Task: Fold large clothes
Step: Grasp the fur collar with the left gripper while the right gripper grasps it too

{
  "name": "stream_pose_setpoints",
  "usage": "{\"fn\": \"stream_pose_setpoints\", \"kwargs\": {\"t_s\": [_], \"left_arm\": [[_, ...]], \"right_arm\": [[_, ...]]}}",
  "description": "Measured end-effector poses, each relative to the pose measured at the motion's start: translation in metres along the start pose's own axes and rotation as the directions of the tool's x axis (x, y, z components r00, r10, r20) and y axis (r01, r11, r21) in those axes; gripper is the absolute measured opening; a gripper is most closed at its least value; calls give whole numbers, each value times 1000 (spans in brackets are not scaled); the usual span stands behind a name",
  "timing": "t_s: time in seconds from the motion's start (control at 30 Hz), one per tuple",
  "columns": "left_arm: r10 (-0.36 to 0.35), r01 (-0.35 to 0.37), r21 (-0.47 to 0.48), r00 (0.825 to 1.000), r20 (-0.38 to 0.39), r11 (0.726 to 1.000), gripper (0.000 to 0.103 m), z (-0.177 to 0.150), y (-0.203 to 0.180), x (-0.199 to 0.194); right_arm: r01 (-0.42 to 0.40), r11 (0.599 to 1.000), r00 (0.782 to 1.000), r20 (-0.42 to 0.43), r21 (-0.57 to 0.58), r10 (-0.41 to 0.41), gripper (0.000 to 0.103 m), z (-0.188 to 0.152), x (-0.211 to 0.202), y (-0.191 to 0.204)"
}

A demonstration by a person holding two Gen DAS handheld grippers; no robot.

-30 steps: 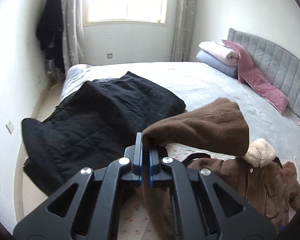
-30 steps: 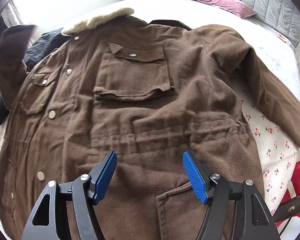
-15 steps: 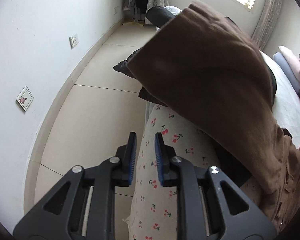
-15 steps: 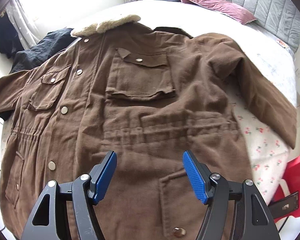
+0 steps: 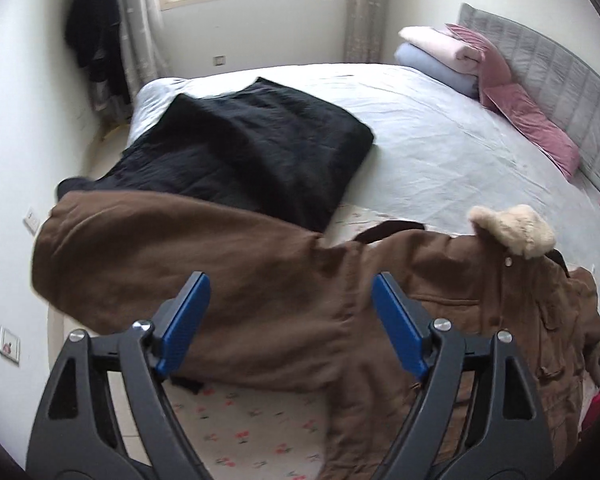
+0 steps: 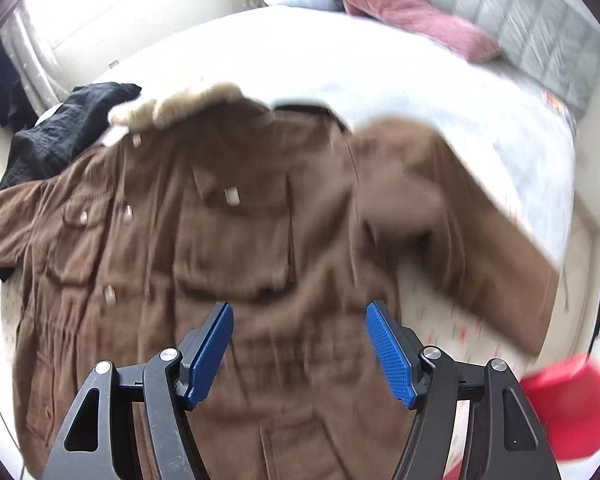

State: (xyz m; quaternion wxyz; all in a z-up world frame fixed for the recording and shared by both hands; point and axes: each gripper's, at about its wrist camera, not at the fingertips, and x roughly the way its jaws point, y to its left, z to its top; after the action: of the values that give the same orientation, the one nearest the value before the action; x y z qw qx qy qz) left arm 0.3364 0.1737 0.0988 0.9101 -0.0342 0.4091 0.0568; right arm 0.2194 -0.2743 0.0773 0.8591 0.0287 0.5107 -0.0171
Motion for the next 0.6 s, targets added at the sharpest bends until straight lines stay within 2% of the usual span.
{"fn": "stream_pose_setpoints", "kwargs": {"t_s": [0.13,0.27,0.37,0.43,0.5,0.6], "left_arm": [[-108,111,70,993,-52,991,83,44,-98,53],[-194,201,66,975,-104,977,83,68,-173,105],[-213,225,97,970,-121,970,83,80,-221,145],[-208,224,104,968,-139,969,78,85,-247,169],[-252,270,73,949,-190,960,74,82,-258,191],[-311,317,-27,904,-294,948,67,67,-263,226]], "right_arm": [[-79,997,996,36,1,79,76,63,18,23],[-128,992,989,80,20,126,76,112,46,41],[-164,986,979,127,25,160,76,137,72,50],[-172,985,973,162,22,166,76,149,87,53],[-190,981,966,182,23,183,76,156,95,55],[-214,977,958,200,10,208,76,160,102,58]]}}
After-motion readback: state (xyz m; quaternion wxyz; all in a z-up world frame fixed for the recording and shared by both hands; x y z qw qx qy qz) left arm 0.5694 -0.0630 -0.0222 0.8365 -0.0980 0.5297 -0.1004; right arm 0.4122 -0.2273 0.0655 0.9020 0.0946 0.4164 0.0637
